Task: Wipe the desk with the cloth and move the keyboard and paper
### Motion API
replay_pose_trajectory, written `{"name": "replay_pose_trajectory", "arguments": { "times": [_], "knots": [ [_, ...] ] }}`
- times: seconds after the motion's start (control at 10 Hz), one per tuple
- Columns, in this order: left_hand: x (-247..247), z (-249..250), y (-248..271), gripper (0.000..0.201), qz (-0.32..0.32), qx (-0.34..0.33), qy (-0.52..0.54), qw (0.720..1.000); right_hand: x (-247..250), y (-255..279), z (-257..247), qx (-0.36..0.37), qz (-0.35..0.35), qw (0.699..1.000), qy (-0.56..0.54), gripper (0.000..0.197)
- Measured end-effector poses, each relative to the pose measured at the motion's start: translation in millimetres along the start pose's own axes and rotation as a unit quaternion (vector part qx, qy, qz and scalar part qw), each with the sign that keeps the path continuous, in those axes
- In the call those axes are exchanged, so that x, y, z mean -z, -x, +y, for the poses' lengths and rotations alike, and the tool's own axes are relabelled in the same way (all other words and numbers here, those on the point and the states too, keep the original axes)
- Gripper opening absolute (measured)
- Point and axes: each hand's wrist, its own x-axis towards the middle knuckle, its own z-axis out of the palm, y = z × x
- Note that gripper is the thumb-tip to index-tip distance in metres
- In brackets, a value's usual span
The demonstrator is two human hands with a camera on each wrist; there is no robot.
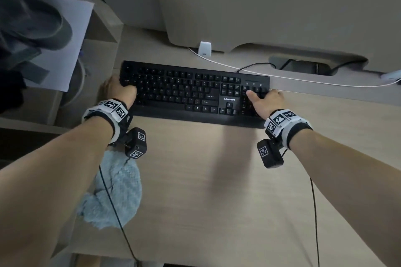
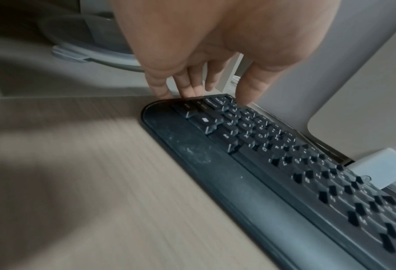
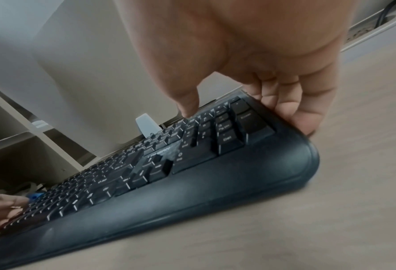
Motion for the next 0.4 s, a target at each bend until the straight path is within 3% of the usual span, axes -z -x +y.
{"name": "replay_pose_trajectory", "arguments": {
  "times": [0.1, 0.2, 0.3, 0.4],
  "knots": [
    [2, 8, 16, 0.026, 0.003, 0.002, 0.043, 0.999, 2, 3, 4, 0.012, -0.002, 1.000, 0.008, 0.080],
    [1, 20, 36, 0.042, -0.002, 0.003, 0.066, 0.998, 14, 20, 6, 0.032, -0.007, 0.999, 0.006, 0.073],
    [2, 43, 65, 0.053, -0.016, -0.033, 0.089, 0.995, 36, 44, 8, 0.072, -0.002, 0.997, 0.005, 0.065],
    [18, 83, 106, 0.046, -0.034, -0.077, 0.128, 0.988, 82, 75, -2, 0.131, 0.017, 0.991, -0.019, 0.065]
  ]
}}
